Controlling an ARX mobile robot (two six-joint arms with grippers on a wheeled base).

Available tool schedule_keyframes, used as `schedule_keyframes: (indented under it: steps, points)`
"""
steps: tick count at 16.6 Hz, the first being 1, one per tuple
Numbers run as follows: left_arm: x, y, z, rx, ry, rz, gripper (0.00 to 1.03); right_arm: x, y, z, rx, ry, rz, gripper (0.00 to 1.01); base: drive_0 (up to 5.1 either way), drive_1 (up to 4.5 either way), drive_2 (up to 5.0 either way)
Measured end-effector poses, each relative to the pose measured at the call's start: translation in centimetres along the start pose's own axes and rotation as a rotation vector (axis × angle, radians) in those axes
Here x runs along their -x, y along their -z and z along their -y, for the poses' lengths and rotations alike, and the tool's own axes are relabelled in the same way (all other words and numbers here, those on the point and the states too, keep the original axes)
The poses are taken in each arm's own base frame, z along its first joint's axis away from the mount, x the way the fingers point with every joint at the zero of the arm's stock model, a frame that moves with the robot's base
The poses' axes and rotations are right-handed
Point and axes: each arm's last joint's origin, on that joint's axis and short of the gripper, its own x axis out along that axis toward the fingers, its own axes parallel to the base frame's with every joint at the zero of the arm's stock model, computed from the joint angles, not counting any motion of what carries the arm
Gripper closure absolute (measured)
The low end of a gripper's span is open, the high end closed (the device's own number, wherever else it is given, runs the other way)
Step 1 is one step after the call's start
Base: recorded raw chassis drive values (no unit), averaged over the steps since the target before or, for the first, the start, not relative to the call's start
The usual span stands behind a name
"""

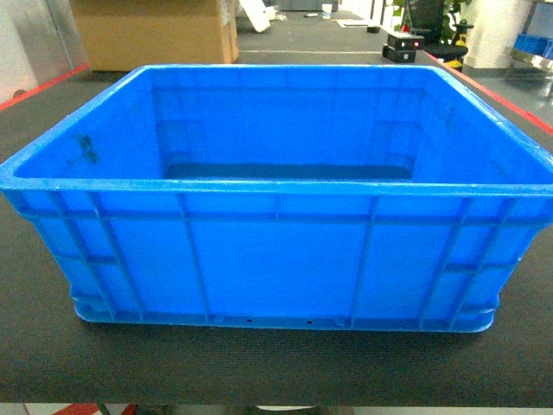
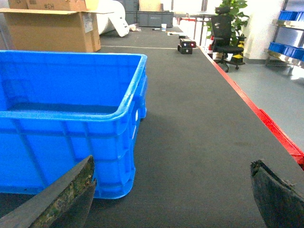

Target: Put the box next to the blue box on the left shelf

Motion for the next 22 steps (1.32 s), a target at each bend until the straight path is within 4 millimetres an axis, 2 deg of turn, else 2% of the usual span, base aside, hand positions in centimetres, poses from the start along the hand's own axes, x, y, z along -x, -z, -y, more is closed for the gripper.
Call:
schedule_keyframes:
  steps: [3, 4, 5, 7, 9, 11, 13, 14, 15, 18, 20, 22]
  points:
    - [0.0, 0.1, 0.0, -0.003, -0.011, -0.011, 0.05, 0.0, 0.0, 0.0, 0.000, 0.000, -0.001, 0.03, 0.0, 0.00, 0.0]
    - [-0.2, 0.4, 0.3, -0.028, -0.131, -0.123, 0.05, -0.2, 0.6, 0.1, -0.007, -0.044, -0.164, 0.03, 0.0, 0.00, 0.0]
    - [-0.3, 0.4, 0.1, -0.033, -0.233, -0.134, 0.05, -0.3, 0.6, 0.3, -0.021, -0.047, -0.179, 0.03, 0.0, 0.00, 0.0]
    - [-0.8, -0.6, 0.1, -0.024, -0.249, -0.105, 0.05, -0.5, -1.7, 0.3, -0.046, -0.052, -0.114, 0.03, 0.0, 0.00, 0.0]
    - [-2.2, -3.0, -0.1, -0.023, -0.232, -0.039, 0.05, -1.7, -4.7, 0.3, -0.061, -0.051, -0.083, 0.03, 0.0, 0.00, 0.0]
    - [-5.8, -6.7, -0.3, -0.007, -0.204, 0.000, 0.05, -4.8, -8.1, -0.6, -0.065, -0.056, -0.115, 0.03, 0.0, 0.00, 0.0]
    - [-10.1, -8.5, 0.7, 0.015, -0.117, -0.062, 0.05, -9.5, -10.3, -1.7, -0.057, -0.038, -0.152, 0.03, 0.0, 0.00, 0.0]
    - [-12.1, -8.6, 0.9, 0.025, -0.109, -0.128, 0.05, -11.7, -10.6, -2.4, -0.048, -0.041, -0.188, 0.03, 0.0, 0.00, 0.0]
    - [-14.4, -8.7, 1.1, 0.033, -0.108, -0.179, 0.05, -14.2, -10.4, -3.3, -0.037, -0.056, -0.246, 0.03, 0.0, 0.00, 0.0]
    - [-19.5, -8.9, 1.4, 0.038, -0.102, -0.233, 0.05, -20.2, -9.2, -4.4, -0.021, -0.030, -0.329, 0.03, 0.0, 0.00, 0.0]
    - [-21.3, -7.8, 2.0, 0.028, -0.085, -0.305, 0.05, -22.4, -7.4, -4.7, -0.026, -0.023, -0.398, 0.03, 0.0, 0.00, 0.0]
    - [-22.5, -6.8, 2.3, 0.022, -0.079, -0.367, 0.05, -23.7, -5.9, -4.8, -0.042, -0.025, -0.460, 0.03, 0.0, 0.00, 0.0]
